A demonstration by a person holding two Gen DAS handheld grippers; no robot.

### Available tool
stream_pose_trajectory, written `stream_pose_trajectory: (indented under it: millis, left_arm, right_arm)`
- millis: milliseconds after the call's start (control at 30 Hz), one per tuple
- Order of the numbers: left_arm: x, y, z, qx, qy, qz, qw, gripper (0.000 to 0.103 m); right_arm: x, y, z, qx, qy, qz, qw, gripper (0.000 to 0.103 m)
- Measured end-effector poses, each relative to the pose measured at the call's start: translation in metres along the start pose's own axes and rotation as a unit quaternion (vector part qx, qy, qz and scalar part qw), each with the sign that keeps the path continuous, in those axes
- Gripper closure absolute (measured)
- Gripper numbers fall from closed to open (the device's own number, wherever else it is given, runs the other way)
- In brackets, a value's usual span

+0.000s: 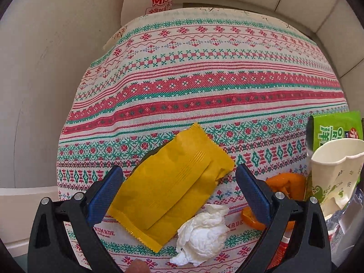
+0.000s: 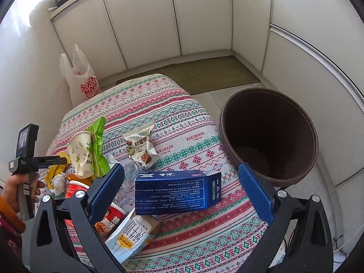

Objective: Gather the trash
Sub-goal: 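Reach the left tool to the yellow wrapper and close on it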

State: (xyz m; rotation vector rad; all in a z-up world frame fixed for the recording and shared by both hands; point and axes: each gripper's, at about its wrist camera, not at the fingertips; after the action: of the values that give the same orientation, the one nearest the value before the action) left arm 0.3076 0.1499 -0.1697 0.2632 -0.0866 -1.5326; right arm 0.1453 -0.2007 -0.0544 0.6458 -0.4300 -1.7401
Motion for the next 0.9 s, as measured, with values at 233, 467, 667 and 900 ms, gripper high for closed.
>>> stream_pose_trajectory:
  millis: [233,467,667,900]
  left_arm:
    - [-0.009,0.000,-0.023,-0.021,-0.023,0.001,0.9995,0.007]
    - [-0.020,0.002,-0.035,-0.009,-0.024,0.013,0.9996,0.016]
    - [-0.008,0.000,-0.017,0.001,-0.023,0.015,0.9996,0.037]
    - [-0.006,-0.013,-0.005,0.015,-0.015,0.037,0.9991,0.067]
  right_arm:
    - [-0.005,0.000,-0.005,-0.001,-0.001,0.008,1.000,0.007]
    - [-0.005,-0.002,-0.005,-0.002,-0.005,0.013,1.000,0.007]
    - [-0.003,-0.001,-0.004,-0.007,-0.008,0.017,1.000,0.007]
    - [0.001,-0.001,0.001,0.000,-0.009,0.016,1.000,0.007]
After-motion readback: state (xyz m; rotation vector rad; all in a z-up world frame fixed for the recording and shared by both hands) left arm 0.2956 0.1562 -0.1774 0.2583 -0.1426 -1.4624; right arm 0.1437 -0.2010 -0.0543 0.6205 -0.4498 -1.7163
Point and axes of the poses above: each gripper's, at about its wrist camera, not at the fingertips, and z roughly against the way its jaws point, x to its right, y to its top, and after that the axes turned 4 degrees about y, right-handed
